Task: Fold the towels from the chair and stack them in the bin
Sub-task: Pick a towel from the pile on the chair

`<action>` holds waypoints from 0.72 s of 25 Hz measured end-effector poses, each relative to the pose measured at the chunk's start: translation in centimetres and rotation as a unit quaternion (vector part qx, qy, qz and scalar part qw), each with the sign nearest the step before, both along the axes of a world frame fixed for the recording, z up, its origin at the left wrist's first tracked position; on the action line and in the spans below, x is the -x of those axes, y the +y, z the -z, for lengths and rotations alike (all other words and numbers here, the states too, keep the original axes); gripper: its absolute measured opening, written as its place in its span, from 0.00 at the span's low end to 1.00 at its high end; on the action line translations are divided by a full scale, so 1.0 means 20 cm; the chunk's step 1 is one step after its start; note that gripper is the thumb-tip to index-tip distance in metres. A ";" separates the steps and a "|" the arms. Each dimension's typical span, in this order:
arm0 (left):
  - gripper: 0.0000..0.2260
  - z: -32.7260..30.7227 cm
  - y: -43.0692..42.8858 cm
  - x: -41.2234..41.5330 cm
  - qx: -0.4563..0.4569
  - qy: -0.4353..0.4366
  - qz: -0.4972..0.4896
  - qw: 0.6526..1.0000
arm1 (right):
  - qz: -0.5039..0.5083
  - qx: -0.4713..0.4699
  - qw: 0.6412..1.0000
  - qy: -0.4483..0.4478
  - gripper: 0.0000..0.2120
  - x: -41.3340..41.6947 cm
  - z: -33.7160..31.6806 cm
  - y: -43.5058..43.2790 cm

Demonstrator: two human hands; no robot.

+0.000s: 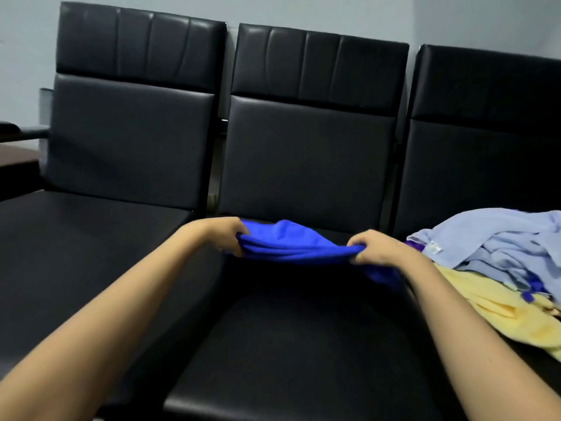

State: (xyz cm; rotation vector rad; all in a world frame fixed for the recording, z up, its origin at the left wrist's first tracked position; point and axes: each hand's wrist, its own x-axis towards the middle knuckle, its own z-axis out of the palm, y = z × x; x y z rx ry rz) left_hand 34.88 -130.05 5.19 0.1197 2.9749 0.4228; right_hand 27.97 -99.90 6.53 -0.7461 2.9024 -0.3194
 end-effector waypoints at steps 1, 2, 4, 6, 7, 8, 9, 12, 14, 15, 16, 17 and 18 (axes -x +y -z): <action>0.06 -0.01 0.02 -0.04 0.003 -0.086 -0.021 0.996 | -0.020 -0.096 0.993 -0.064 0.04 -0.02 -0.01 0.00; 0.07 -0.03 0.05 -0.08 -0.010 -0.166 -0.042 0.985 | -0.023 -0.149 0.979 -0.138 0.04 -0.05 -0.01 0.00; 0.13 -0.04 0.07 -0.12 -0.029 -0.276 -0.053 0.959 | -0.008 -0.126 0.947 -0.296 0.06 -0.08 0.00 0.00; 0.17 -0.05 0.06 -0.14 -0.052 -0.324 -0.037 0.944 | -0.002 -0.069 0.924 -0.376 0.10 -0.09 0.01 0.01; 0.17 -0.06 0.05 -0.14 -0.074 -0.329 -0.032 0.941 | -0.013 -0.054 0.923 -0.380 0.09 -0.10 0.00 0.02; 0.16 -0.05 0.03 -0.13 -0.101 -0.322 -0.036 0.940 | -0.025 -0.034 0.926 -0.375 0.08 -0.10 -0.01 0.02; 0.14 -0.04 0.01 -0.12 -0.128 -0.308 -0.047 0.942 | -0.029 -0.009 0.930 -0.365 0.05 -0.11 -0.01 0.03; 0.09 -0.01 -0.04 -0.08 -0.177 -0.251 -0.092 0.947 | 0.024 0.098 0.937 -0.335 0.09 -0.08 0.01 0.06; 0.08 0.03 -0.07 -0.04 -0.204 -0.190 -0.143 0.950 | 0.079 0.167 0.944 -0.273 0.11 -0.05 0.05 0.06; 0.08 0.05 -0.09 -0.01 -0.221 -0.152 -0.165 0.949 | 0.093 0.206 0.948 -0.224 0.12 -0.02 0.06 0.04; 0.07 0.07 -0.10 0.02 -0.242 -0.113 -0.180 0.947 | 0.103 0.248 0.949 -0.167 0.12 0.01 0.08 0.03; 0.06 0.09 -0.11 0.05 -0.267 -0.075 -0.196 0.940 | 0.112 0.290 0.944 -0.110 0.13 0.04 0.10 0.00; 0.05 0.11 -0.11 0.08 -0.293 -0.036 -0.220 0.930 | 0.122 0.321 0.937 -0.061 0.13 0.07 0.12 -0.04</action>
